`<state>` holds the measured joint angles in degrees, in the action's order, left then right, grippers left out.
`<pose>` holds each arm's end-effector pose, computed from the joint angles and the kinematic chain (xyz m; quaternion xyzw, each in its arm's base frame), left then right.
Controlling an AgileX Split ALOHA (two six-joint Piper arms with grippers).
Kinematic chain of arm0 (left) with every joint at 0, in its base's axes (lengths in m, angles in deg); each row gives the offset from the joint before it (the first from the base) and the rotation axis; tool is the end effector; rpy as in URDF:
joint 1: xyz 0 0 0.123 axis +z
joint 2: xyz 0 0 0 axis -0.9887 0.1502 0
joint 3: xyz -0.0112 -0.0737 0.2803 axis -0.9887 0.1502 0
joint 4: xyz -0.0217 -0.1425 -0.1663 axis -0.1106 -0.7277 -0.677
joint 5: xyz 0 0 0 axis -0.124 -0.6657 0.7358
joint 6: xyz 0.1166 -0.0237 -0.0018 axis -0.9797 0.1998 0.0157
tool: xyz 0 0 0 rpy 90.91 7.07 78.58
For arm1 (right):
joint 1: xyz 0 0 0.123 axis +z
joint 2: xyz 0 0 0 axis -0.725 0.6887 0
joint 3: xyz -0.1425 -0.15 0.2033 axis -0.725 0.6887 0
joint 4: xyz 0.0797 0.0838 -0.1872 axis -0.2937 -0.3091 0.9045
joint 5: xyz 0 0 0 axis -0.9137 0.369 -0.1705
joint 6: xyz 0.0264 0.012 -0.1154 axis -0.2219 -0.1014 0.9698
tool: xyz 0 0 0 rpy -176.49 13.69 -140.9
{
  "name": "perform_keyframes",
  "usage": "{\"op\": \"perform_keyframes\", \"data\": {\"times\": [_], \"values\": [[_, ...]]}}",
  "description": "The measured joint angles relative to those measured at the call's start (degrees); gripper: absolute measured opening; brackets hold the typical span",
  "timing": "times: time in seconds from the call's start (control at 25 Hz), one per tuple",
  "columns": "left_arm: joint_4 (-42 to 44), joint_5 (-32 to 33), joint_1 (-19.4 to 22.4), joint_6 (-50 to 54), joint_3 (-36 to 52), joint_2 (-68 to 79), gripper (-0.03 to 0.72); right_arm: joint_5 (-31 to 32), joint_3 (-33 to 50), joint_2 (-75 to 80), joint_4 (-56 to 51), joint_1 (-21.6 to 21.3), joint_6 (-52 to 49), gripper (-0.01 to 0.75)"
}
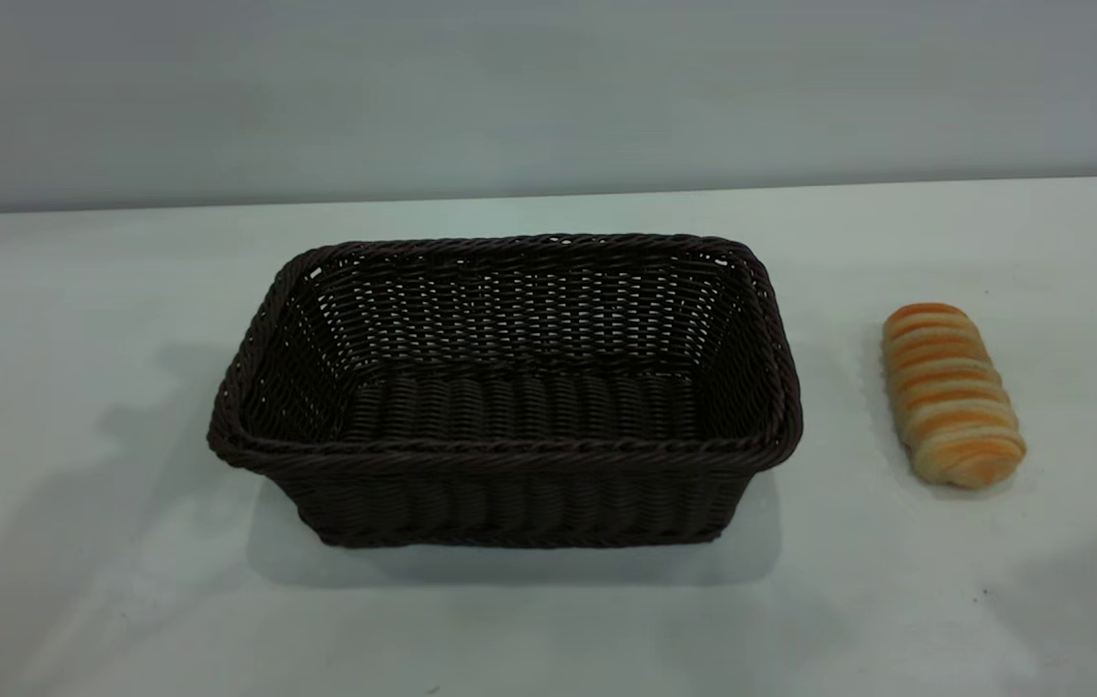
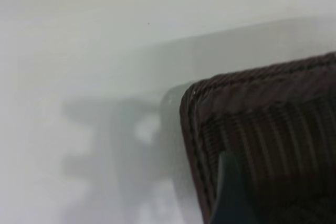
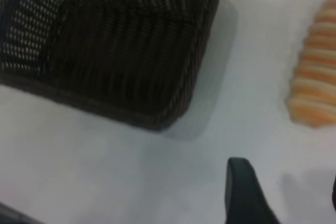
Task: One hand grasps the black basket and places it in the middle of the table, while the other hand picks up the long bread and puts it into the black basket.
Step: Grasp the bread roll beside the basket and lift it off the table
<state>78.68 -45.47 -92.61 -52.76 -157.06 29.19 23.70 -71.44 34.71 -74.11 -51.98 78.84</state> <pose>0.3562 -0.0849 0.3006 0.0753 0.9379 -0.0999 0.3236 0.2173 0.0344 0.2423 -0.0661 0.9230 0.1993 0.3226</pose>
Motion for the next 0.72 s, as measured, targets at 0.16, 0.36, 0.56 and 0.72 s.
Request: {"op": "perform_keyframes", "data": {"times": [0.16,0.36,0.56,0.72], "values": [[2.76,4.05,0.0,-0.76,0.0,-2.27,0.534,-3.8,-4.86,13.24,-3.32,0.0,3.8,0.384],[3.92,6.02,0.0,-0.91,0.05,-2.72,0.532,-9.6,-9.24,26.49,-4.49,0.0,5.93,0.383],[3.97,6.31,0.0,-0.82,0.05,-2.78,0.532,-15.83,-13.04,35.79,-7.56,3.05,10.12,0.383],[4.03,7.2,0.0,-0.71,0.05,-2.78,0.532,-21.52,-15.63,43.23,-9.05,6.96,12.56,0.383]]}}
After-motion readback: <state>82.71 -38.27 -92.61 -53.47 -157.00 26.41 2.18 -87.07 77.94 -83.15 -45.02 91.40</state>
